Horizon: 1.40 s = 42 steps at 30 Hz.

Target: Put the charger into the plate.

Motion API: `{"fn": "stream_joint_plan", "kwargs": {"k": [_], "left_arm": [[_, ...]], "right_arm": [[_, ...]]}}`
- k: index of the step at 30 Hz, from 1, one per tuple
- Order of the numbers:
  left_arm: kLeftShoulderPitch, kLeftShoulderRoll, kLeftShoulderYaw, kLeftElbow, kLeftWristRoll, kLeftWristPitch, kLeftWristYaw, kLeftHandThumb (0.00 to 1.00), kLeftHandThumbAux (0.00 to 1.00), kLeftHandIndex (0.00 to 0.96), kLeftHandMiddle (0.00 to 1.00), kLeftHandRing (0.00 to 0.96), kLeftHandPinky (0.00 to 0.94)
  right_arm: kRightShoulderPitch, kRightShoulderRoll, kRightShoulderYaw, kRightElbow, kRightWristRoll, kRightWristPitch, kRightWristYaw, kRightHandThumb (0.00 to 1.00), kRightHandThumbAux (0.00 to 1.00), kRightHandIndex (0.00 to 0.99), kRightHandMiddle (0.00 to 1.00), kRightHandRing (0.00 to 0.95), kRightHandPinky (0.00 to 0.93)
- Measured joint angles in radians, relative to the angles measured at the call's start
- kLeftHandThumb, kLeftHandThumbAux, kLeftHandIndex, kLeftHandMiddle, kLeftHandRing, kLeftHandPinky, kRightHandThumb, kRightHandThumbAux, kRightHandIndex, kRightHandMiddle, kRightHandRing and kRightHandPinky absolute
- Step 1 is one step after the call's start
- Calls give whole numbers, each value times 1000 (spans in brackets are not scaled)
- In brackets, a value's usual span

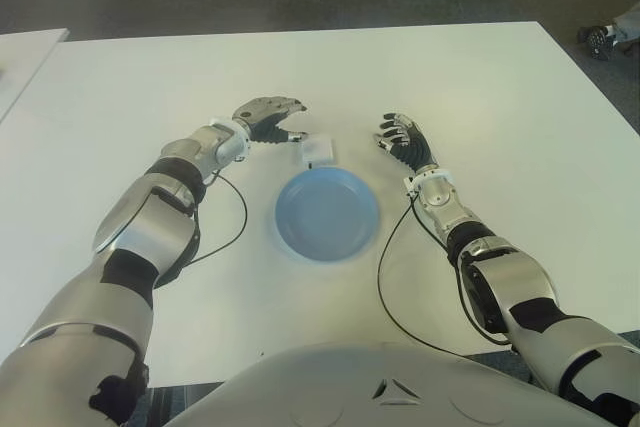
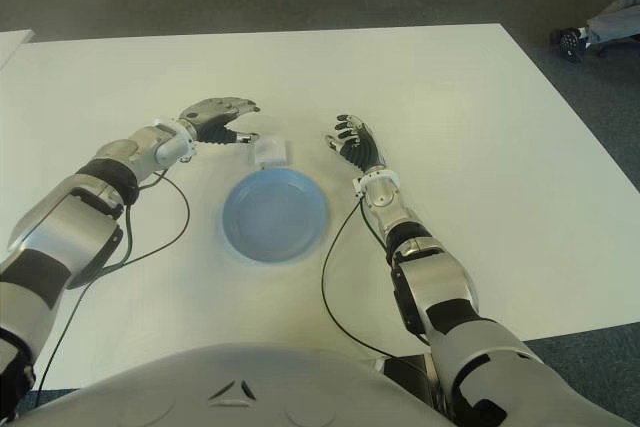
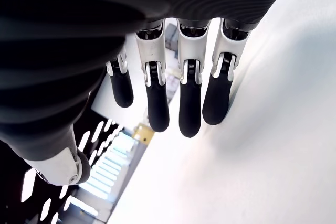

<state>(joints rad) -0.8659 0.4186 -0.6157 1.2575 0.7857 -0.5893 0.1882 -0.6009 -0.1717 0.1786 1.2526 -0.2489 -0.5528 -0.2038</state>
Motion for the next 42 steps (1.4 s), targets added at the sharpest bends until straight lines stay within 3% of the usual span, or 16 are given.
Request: {"fn": "stream_joint_plan", "kwargs": {"k": [15,42], "left_arm": [[-2,0,-61,0,50,20,38,249,158,0,0,0,0],[-35,0,-99,0,67,10,52,255,145,0,0,0,0]], "right_arm": [[-2,-2,27,0,-20,0,-18,486,705,183,274,276,258],[-5,-3,53,0,-43,0,-44,453,715,178,229,232,239]]}}
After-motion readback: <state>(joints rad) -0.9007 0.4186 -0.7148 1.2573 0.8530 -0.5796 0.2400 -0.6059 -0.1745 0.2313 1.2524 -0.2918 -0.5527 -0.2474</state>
